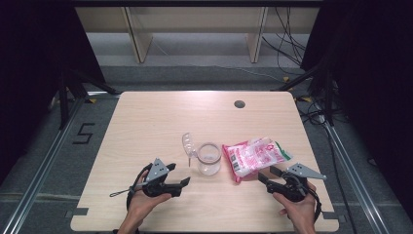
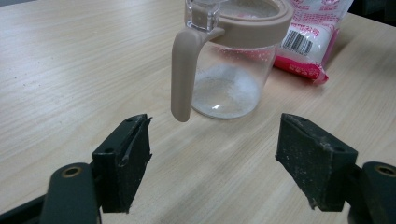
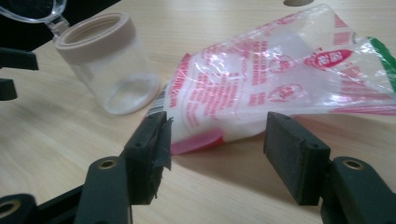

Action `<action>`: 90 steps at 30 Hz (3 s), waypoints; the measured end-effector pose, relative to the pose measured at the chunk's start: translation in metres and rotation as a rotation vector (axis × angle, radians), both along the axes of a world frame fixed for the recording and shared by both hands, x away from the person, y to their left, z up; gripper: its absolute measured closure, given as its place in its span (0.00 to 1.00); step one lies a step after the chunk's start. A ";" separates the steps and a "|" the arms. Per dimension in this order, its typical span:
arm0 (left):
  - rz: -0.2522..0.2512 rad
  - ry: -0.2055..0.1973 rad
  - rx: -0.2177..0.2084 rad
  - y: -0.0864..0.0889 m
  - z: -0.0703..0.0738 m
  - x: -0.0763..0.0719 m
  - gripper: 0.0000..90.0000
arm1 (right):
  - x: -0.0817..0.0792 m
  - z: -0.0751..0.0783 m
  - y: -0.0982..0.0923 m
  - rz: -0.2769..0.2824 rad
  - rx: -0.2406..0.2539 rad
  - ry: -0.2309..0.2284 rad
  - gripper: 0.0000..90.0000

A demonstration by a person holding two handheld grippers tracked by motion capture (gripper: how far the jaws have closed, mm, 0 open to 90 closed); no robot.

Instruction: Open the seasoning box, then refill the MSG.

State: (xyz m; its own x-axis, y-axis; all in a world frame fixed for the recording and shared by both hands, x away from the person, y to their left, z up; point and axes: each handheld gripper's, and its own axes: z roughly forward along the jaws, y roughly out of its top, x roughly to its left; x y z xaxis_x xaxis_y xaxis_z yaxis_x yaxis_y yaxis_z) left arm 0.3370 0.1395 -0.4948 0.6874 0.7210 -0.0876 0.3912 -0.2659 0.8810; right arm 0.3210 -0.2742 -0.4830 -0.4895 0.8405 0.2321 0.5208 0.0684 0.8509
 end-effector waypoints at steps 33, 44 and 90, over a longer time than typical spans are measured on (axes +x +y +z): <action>-0.037 0.000 -0.006 -0.011 0.003 0.001 0.28 | 0.021 -0.016 -0.015 -0.088 0.064 0.104 0.26; -0.051 0.001 0.010 -0.015 0.001 0.001 0.28 | 0.035 -0.015 -0.014 -0.095 0.053 0.043 0.25; -0.067 -0.007 0.008 -0.018 0.004 0.002 0.28 | 0.079 -0.030 -0.004 -0.227 0.158 0.137 0.61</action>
